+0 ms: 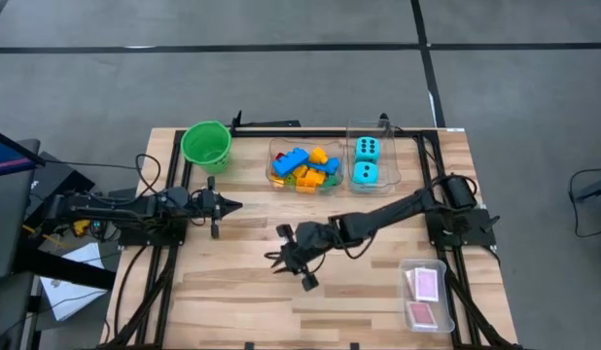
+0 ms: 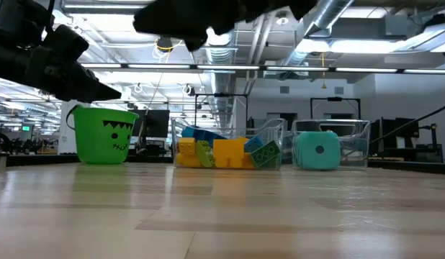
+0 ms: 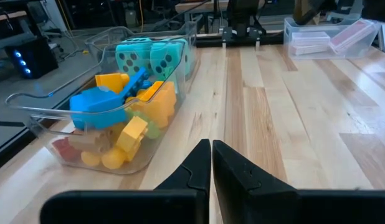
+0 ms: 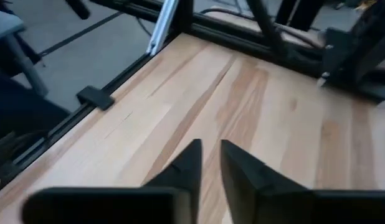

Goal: Pick & Place Toys
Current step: Return to Home Position

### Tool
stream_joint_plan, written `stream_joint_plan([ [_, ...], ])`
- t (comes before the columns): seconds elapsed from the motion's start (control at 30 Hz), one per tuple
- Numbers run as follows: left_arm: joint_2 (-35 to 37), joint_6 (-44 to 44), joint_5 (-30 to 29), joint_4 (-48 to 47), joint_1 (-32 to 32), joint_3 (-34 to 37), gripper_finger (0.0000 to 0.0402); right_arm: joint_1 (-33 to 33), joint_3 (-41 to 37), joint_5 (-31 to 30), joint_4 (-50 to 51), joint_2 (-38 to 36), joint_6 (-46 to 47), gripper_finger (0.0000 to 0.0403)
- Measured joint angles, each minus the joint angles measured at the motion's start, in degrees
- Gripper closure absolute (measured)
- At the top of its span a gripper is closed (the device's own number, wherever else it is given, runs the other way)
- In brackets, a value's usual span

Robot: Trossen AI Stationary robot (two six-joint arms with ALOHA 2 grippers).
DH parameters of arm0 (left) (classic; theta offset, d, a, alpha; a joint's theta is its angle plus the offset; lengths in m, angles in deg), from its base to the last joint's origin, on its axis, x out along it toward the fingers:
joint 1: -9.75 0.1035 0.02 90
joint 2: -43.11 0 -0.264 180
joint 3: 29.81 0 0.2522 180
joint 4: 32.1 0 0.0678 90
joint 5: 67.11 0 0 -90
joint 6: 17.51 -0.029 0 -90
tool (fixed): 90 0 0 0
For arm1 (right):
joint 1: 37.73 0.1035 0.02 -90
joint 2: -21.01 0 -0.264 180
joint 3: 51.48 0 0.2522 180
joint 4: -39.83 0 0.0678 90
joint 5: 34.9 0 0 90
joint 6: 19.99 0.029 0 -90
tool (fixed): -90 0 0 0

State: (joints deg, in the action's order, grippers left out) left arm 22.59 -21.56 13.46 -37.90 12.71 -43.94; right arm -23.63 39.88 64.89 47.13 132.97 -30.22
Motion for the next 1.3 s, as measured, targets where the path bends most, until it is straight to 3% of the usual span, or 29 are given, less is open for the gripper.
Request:
stream_joint_plan([
  [0.17,0.0,0.0,0.1,0.0,0.0,0.0,0.0386,-0.8,-6.3,0.8,-4.0,-4.0,-4.3,0.0398],
  [0.3,-0.2,0.0,0.2,0.4,0.0,0.0,0.0384,-1.4,-15.2,-4.1,-11.8,-8.9,-6.7,0.0395],
  [0.8,-0.5,0.0,0.2,1.4,0.0,0.0,0.0384,-6.2,-47.8,-13.9,-35.2,-31.1,-9.9,0.0402],
  [1.0,-0.5,0.0,-0.1,1.5,0.0,0.0,0.0384,-8.2,-58.8,-18.7,-46.3,-34.6,-9.7,0.0402],
  [1.3,-0.5,0.0,0.0,1.5,0.0,0.0,0.0384,-8.6,-69.9,-19.1,-62.4,-34.9,-9.7,0.0403],
])
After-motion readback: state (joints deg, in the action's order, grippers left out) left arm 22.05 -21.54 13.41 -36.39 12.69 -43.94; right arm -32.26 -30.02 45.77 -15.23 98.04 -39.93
